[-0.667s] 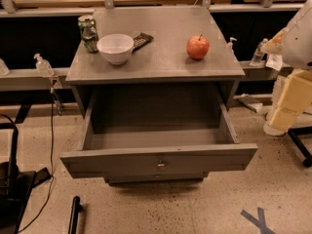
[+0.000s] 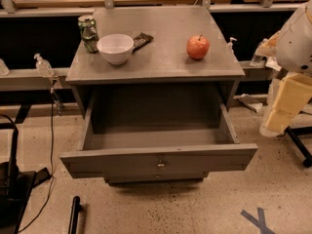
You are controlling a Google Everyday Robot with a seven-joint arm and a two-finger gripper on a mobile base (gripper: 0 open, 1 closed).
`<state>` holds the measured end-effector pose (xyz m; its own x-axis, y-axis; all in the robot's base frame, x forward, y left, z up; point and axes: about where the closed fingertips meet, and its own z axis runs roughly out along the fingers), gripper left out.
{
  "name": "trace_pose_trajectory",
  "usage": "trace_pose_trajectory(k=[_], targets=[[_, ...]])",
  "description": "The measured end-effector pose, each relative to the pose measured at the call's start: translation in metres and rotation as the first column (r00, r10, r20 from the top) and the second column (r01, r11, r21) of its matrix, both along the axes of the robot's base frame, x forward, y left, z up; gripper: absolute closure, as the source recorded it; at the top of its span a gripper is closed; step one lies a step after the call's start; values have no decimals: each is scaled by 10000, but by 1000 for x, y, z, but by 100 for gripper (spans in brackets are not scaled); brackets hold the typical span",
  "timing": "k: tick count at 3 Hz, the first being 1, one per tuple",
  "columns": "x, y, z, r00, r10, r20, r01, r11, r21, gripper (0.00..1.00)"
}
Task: Close top drawer
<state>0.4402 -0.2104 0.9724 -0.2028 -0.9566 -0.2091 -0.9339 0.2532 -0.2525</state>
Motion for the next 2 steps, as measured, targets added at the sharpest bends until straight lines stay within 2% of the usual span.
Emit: trace_pose_trajectory(k=[1, 2], targets=[[-11, 20, -13, 9973, 720, 148, -724, 9968, 339, 0], [-37, 32, -69, 9901, 1338, 417, -1376, 9846, 1076, 0]])
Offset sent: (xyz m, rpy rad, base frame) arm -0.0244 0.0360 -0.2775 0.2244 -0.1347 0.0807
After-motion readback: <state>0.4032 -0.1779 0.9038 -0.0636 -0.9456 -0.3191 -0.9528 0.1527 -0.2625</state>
